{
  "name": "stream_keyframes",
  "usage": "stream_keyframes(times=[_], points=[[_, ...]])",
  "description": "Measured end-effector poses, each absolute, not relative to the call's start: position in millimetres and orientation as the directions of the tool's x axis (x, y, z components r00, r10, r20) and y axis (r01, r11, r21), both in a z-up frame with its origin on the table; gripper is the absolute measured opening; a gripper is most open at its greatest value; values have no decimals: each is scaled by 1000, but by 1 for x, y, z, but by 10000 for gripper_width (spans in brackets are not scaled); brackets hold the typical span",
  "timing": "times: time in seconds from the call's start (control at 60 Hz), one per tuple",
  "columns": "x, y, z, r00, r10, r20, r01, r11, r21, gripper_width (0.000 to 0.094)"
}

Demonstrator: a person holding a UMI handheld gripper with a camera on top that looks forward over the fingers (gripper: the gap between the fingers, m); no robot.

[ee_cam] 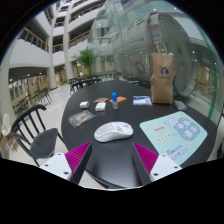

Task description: Arrange mouse

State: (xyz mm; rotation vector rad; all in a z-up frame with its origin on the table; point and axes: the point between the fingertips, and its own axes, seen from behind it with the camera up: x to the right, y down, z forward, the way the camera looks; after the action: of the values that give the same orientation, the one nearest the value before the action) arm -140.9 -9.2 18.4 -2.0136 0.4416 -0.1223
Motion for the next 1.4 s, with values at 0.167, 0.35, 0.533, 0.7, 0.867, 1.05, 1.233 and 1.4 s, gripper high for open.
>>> stream_keyframes(times=[0.167, 0.35, 0.533, 0.7, 0.867, 1.05, 1.233, 1.4], points=[[-148, 28, 0, 924, -353, -148, -302, -434, -849, 853], [-127, 62, -12, 915, -397, -71, -277, -493, -825, 855], [-114, 96, -12, 899, -427, -94, -331, -524, -785, 855], [-102, 123, -16, 909, -415, -43, -302, -584, -753, 852], [-93, 138, -20, 912, -410, 7, -270, -614, -742, 734], [-98, 125, -18, 932, -362, -19, -265, -644, -717, 454], [-74, 80, 45, 960, -251, 124, -62, -623, -780, 418], [3, 8, 98, 938, -301, 172, -26, -557, -830, 417]])
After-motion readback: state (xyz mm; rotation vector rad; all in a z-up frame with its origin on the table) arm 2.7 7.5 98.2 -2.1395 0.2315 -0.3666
